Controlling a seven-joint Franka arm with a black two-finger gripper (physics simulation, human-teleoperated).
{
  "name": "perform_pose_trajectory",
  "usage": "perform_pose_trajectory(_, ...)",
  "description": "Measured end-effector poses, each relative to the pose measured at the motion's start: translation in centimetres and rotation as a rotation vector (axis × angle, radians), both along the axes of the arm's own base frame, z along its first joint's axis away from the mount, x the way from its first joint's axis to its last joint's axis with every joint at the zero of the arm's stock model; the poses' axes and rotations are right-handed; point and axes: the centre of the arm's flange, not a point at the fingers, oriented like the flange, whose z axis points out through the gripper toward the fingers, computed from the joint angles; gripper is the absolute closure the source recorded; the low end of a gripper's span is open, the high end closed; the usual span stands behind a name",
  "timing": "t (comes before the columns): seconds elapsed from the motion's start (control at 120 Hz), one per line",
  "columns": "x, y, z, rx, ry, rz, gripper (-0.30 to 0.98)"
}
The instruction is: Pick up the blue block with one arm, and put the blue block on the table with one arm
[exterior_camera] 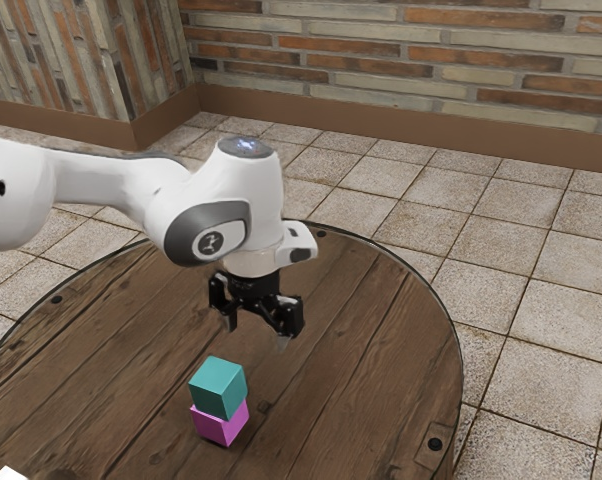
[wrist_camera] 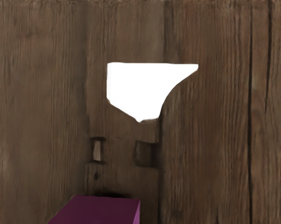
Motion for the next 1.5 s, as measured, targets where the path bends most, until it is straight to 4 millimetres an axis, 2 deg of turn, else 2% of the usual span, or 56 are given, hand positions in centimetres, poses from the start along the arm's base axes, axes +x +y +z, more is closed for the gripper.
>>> perform_pose_trajectory(0.15, 0.7, -0.3, 1.7, -0.04, -0.119, 0.177, 0.04)
perform_pose_trajectory(0.308, 0.8, -1.3, 2.3, -0.07, -0.174, 0.309, 0.04)
perform_pose_trajectory(0.417, 0.7, -2.1, 2.3, -0.086, -0.184, 0.363, 0.03)
perform_pose_trajectory(0.575, 0.1, -4.1, 3.2, -0.12, -0.192, 0.387, 0.01)
perform_pose_trajectory(0.6, -0.3, -4.2, 3.8, -0.121, -0.199, 0.388, 0.01)
perform_pose_trajectory(0.642, -1.9, -4.6, 6.2, -0.108, -0.235, 0.38, 0.01)
perform_pose_trajectory(0.667, -4.1, -7.0, 7.1, -0.11, -0.241, 0.333, 0.01)
perform_pose_trajectory(0.692, -7.1, -10.2, 7.4, -0.12, -0.228, 0.27, 0.01)
perform_pose_trajectory(0.708, -9.0, -11.6, 7.4, -0.122, -0.219, 0.239, 0.01)
perform_pose_trajectory(0.733, -11.2, -12.8, 7.4, -0.123, -0.206, 0.209, 0.01)
perform_pose_trajectory(0.758, -12.6, -13.2, 7.1, -0.122, -0.184, 0.197, 0.01)
perform_pose_trajectory(0.8, -13.9, -12.5, 5.8, -0.119, -0.135, 0.207, 0.01)
perform_pose_trajectory(0.842, -14.3, -11.1, 4.8, -0.117, -0.094, 0.227, 0.01)
perform_pose_trajectory(0.925, -13.8, -8.6, 3.9, -0.126, -0.042, 0.249, 0.0)
perform_pose_trajectory(1.025, -12.9, -3.9, 2.1, -0.116, 0.012, 0.288, 0.0)
perform_pose_trajectory(1.083, -12.5, -2.2, 1.7, -0.122, 0.031, 0.285, 0.0)
perform_pose_trajectory(1.233, -11.0, 0.5, 0.7, -0.125, 0.065, 0.23, 0.0)
perform_pose_trajectory(1.358, -7.2, 1.5, 1.6, -0.138, 0.054, 0.153, 0.0)
perform_pose_trajectory(1.433, -5.7, 3.0, 0.9, -0.14, 0.06, 0.134, 0.0)
perform_pose_trajectory(1.5, -5.1, 3.7, 0.1, -0.141, 0.069, 0.109, 0.0)
